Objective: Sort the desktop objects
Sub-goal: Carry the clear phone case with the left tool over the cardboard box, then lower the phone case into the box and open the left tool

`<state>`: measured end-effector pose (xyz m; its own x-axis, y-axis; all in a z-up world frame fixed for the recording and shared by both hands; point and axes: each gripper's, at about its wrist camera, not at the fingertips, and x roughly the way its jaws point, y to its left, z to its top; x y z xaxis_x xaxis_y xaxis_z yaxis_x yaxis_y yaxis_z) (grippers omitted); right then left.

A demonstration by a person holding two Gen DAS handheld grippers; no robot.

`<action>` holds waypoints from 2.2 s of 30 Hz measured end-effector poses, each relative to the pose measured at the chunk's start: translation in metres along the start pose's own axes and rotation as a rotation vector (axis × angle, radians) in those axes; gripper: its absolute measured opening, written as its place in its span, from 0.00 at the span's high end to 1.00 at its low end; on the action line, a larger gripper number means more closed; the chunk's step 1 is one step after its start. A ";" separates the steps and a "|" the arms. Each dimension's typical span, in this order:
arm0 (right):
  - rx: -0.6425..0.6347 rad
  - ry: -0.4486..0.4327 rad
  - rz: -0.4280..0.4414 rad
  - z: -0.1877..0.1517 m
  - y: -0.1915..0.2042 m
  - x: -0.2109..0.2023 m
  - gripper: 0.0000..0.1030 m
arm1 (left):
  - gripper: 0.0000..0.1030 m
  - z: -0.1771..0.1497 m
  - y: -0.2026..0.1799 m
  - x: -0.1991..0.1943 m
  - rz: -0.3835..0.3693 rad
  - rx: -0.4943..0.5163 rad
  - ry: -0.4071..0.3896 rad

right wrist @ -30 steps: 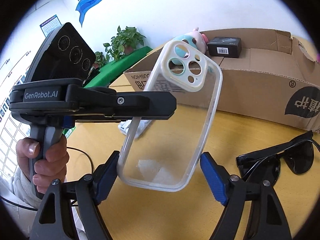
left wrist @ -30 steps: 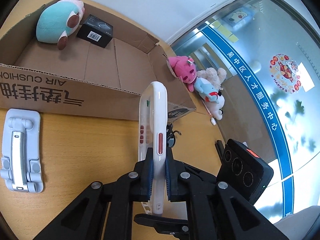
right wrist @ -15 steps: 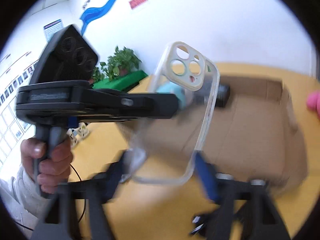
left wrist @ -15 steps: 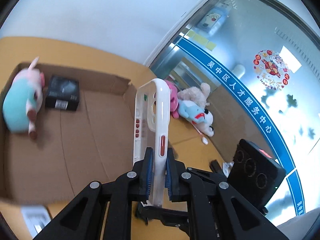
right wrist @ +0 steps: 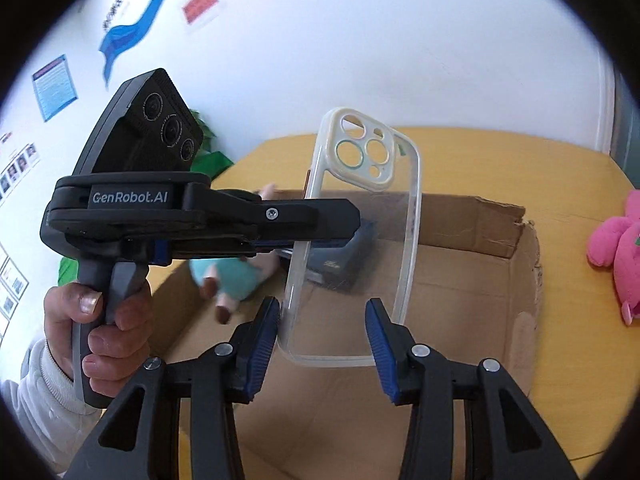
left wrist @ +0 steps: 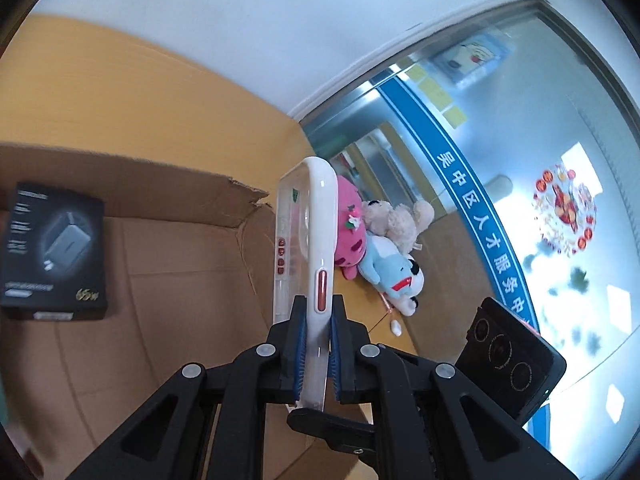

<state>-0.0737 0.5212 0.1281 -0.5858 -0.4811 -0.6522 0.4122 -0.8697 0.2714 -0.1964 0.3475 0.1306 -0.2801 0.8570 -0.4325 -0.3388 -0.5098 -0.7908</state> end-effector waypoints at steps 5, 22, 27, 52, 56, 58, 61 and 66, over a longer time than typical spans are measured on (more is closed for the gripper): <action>0.053 0.121 -0.037 0.016 -0.045 0.047 0.57 | 0.93 0.029 0.060 0.050 -0.023 -0.161 0.080; 0.111 0.268 -0.057 0.008 -0.074 0.118 0.59 | 0.36 0.036 0.087 0.077 0.277 -0.167 0.182; 0.145 0.269 -0.030 0.001 -0.073 0.116 0.59 | 0.32 0.035 0.064 0.033 0.319 -0.093 0.094; -0.046 0.259 -0.416 0.033 -0.084 0.167 0.57 | 0.26 -0.013 0.061 -0.111 0.433 -0.032 -0.161; -0.015 0.256 -0.437 0.030 -0.098 0.157 0.57 | 0.26 -0.015 0.057 -0.111 0.454 -0.010 -0.163; -0.011 0.263 -0.449 0.029 -0.104 0.152 0.57 | 0.26 -0.017 0.053 -0.114 0.462 0.007 -0.168; 0.009 0.266 -0.461 0.027 -0.114 0.145 0.57 | 0.26 -0.020 0.047 -0.119 0.484 0.033 -0.177; 0.034 0.258 -0.455 0.026 -0.122 0.137 0.57 | 0.26 -0.029 0.029 -0.129 0.561 0.096 -0.207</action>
<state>-0.2226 0.5586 0.0244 -0.5081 -0.0148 -0.8612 0.1309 -0.9896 -0.0602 -0.1435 0.2245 0.1511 -0.6050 0.4277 -0.6716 -0.1652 -0.8925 -0.4196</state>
